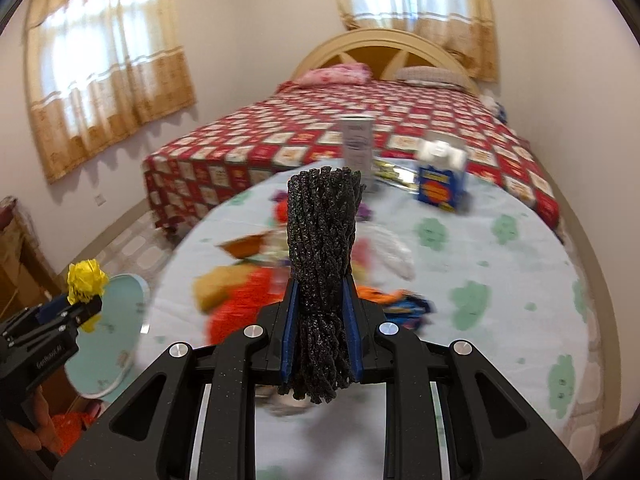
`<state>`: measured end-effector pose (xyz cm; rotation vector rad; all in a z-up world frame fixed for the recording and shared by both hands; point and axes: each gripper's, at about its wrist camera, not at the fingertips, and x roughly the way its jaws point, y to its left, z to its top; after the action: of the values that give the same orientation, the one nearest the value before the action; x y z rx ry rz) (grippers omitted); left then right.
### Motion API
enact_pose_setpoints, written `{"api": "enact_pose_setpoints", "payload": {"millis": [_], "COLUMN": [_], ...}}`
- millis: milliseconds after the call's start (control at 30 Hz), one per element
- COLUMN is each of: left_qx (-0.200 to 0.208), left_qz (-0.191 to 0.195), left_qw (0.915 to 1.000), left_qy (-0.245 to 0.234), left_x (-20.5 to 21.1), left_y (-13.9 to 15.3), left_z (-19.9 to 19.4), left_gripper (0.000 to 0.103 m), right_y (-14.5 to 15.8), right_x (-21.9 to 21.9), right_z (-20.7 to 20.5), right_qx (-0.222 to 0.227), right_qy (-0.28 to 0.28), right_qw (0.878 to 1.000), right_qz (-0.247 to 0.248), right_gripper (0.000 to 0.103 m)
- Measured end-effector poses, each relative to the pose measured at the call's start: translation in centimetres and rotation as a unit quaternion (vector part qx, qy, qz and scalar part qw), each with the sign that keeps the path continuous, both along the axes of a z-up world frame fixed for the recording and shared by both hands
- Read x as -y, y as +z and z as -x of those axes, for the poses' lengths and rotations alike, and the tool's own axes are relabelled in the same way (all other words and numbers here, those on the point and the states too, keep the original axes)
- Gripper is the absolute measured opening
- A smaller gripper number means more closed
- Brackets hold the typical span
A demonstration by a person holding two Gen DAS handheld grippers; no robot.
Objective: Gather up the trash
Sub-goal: 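Carry the yellow bag with the left tool while the right tool carries the scrubber over the bucket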
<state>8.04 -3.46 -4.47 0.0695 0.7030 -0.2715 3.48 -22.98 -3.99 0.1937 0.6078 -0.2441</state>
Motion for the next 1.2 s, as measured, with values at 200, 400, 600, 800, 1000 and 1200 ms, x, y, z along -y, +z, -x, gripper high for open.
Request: {"api": "enact_pose_setpoints", "payload": {"millis": [200,400,600,800,1000,1200], "left_qx": [0.014,0.008,-0.017,-0.035,-0.059,-0.066], "left_qz": [-0.013,-0.015,-0.007,-0.011,-0.008,-0.009], "left_qw": [0.9964,0.9890,0.9854,0.9851,0.9833,0.9816], "left_qy": [0.082,0.147,0.169,0.168,0.172,0.179], "left_x": [-6.1,-10.6,-12.3,-12.5,-12.9,-13.2], "left_y": [0.5,-0.1,-1.7,-3.1,-4.4,-4.8], "left_z": [-1.2,-2.8,-3.8,-4.2,-4.7,-5.0], "left_gripper": [0.049,0.049,0.049,0.049,0.049,0.050], "right_y": [0.2,-0.8,-2.3,-4.0,-5.3,-6.6], "right_x": [-6.4,-11.7,-15.4,-17.9,-19.4,-20.2], "right_z": [-2.7,-5.2,-7.8,-9.7,-11.0,-11.9], "right_qx": [-0.006,-0.025,-0.052,-0.085,-0.107,-0.125], "right_qy": [0.074,0.135,0.180,0.201,0.214,0.224], "right_qw": [0.997,0.991,0.982,0.976,0.971,0.966], "right_qz": [0.005,-0.005,-0.015,-0.020,-0.015,-0.016], "right_gripper": [0.022,0.022,0.022,0.022,0.023,0.027]}}
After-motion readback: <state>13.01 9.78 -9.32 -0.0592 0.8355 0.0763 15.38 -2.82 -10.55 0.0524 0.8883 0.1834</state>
